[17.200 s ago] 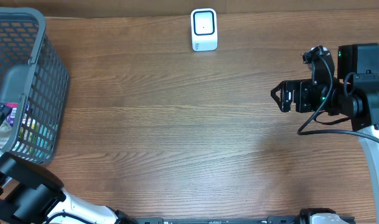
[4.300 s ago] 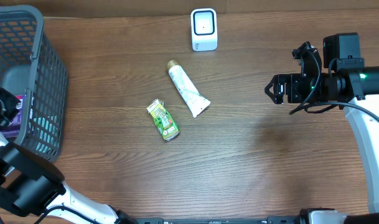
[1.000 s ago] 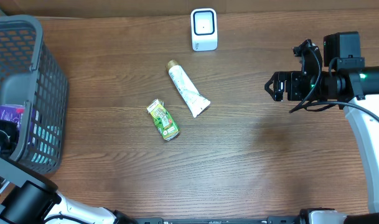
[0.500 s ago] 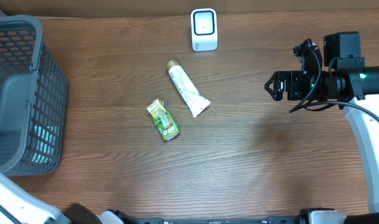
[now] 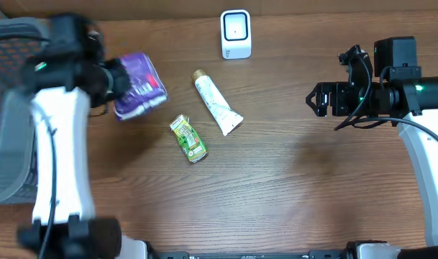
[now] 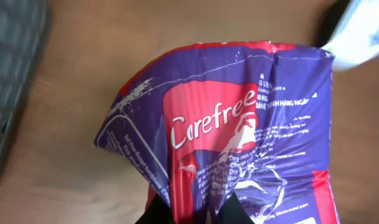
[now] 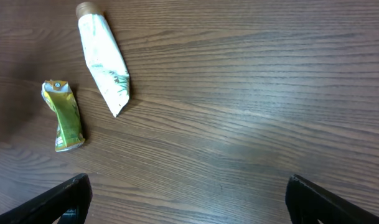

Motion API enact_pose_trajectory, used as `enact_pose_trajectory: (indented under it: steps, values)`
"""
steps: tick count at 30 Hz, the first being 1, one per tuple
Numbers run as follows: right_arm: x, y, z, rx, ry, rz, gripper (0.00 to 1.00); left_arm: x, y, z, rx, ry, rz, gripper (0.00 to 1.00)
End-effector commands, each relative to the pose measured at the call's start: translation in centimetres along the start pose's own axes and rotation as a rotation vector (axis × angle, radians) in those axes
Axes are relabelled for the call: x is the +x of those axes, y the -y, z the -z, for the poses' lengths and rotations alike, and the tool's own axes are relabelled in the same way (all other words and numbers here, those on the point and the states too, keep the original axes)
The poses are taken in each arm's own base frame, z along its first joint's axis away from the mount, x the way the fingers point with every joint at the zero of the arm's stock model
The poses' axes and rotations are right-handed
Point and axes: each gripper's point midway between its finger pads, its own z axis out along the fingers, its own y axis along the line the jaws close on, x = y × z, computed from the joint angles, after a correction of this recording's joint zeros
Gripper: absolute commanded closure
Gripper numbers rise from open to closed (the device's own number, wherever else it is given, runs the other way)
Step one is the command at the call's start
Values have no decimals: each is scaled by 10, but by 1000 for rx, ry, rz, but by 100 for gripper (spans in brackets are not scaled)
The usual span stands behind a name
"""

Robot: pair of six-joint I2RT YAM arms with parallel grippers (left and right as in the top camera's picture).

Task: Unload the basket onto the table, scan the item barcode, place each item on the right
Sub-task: 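Carry the purple pack out and place it beside the pouch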

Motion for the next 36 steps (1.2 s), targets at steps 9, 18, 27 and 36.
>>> enact_pose_trajectory:
  steps: [9,18,27,36]
  values:
    - [-5,-4,3,-11,13,10,0,44,-1,-173,-128,-405,50,96]
    - [-5,-4,3,-11,16,11,0,38,16,-193,-55,-402,8,58]
    - [-5,-4,3,-11,17,11,0,-31,53,-49,76,-148,-85,0]
    - [-4,-4,2,-11,10,9,0,-58,-71,87,-24,125,215,1]
